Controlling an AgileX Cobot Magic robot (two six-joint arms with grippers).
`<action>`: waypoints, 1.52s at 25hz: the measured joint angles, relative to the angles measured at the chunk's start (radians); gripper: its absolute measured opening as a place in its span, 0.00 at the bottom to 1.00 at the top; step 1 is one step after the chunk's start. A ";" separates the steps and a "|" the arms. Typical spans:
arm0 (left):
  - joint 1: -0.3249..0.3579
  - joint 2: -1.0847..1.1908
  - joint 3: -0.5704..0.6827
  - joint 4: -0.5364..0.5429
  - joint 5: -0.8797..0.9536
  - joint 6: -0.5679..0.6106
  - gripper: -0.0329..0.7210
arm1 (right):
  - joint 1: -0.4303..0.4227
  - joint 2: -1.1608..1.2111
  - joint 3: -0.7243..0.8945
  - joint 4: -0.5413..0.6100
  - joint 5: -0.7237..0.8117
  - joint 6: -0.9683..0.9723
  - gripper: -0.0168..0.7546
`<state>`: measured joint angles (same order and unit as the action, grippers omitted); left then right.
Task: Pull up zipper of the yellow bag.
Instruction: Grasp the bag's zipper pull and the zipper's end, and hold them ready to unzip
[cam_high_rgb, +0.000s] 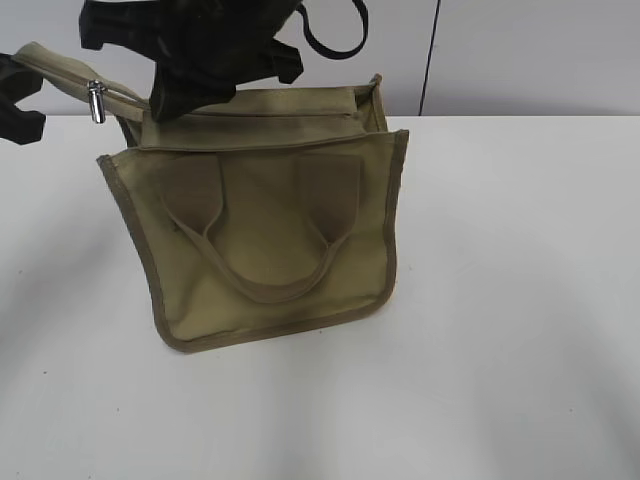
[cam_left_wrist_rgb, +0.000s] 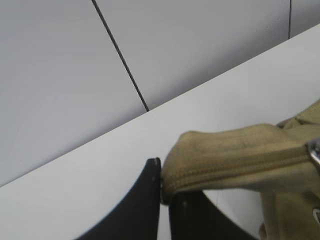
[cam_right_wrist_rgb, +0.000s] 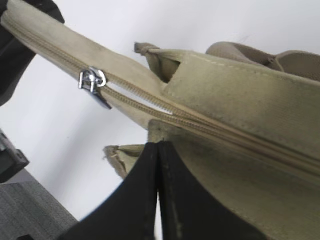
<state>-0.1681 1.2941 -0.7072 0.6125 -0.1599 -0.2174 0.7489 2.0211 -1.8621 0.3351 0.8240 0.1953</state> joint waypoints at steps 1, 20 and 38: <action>0.000 0.000 0.000 -0.001 0.000 0.000 0.05 | 0.000 0.000 0.000 0.018 -0.001 -0.009 0.00; 0.000 0.000 0.000 -0.011 -0.030 0.000 0.05 | 0.003 0.066 -0.001 0.284 -0.195 -0.106 0.34; 0.000 -0.042 0.000 -0.010 -0.064 -0.013 0.05 | 0.008 0.108 -0.001 0.295 -0.321 -0.053 0.12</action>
<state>-0.1681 1.2522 -0.7072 0.6028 -0.2243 -0.2303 0.7573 2.1288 -1.8633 0.6301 0.5027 0.1420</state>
